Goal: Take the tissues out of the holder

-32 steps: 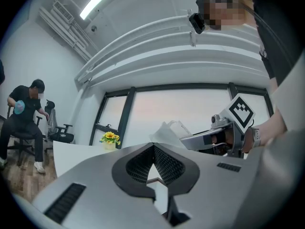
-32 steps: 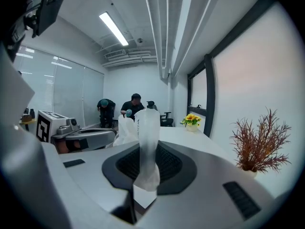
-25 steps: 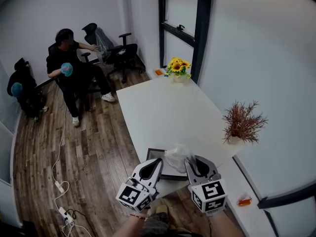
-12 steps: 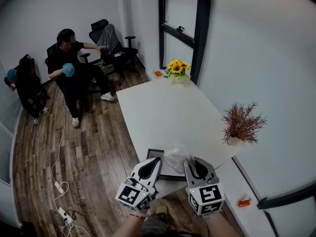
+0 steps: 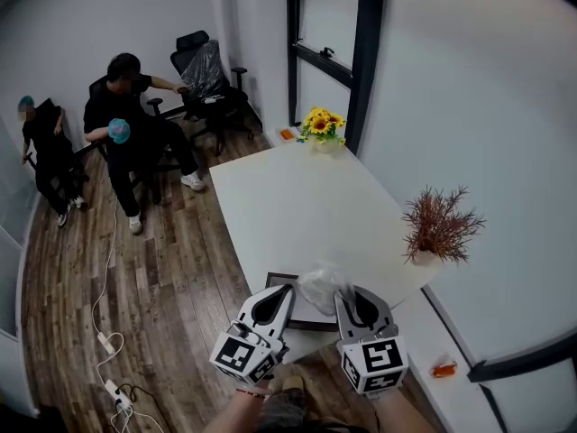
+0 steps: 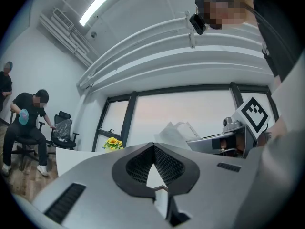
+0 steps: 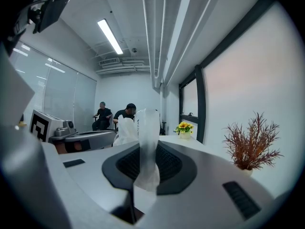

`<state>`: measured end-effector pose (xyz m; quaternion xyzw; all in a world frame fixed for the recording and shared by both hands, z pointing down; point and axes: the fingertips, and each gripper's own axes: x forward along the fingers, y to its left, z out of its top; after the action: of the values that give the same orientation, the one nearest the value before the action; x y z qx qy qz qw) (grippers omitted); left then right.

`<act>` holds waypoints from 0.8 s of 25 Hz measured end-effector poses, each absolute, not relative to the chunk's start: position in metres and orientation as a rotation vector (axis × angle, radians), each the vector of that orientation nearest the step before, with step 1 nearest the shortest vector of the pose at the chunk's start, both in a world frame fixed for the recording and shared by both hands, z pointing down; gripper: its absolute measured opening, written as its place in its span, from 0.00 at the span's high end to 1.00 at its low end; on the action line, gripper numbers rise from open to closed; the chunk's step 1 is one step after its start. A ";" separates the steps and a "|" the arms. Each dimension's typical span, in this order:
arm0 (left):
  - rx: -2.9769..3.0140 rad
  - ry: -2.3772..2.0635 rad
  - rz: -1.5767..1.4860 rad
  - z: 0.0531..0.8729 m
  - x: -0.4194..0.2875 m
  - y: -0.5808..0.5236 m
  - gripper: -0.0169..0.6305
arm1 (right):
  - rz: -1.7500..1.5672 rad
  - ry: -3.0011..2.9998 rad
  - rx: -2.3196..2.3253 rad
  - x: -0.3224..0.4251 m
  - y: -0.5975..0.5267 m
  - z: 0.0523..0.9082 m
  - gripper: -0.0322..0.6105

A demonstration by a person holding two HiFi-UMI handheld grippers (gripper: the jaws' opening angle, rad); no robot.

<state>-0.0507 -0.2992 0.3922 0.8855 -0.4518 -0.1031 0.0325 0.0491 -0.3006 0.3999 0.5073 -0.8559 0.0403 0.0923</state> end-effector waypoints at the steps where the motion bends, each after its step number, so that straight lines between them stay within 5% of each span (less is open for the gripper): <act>1: 2.735 -1.391 -0.324 0.391 -0.051 -0.299 0.96 | 0.116 -2.545 1.509 0.049 -0.301 0.399 0.86; 20: 2.696 -1.403 -0.293 0.394 -0.053 -0.306 0.96 | 0.121 -2.562 1.511 0.047 -0.307 0.399 0.86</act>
<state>-0.0532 -0.3059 0.3943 0.8821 -0.4591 -0.0957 0.0438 0.0468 -0.3072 0.3993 0.5060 -0.8576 0.0406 0.0824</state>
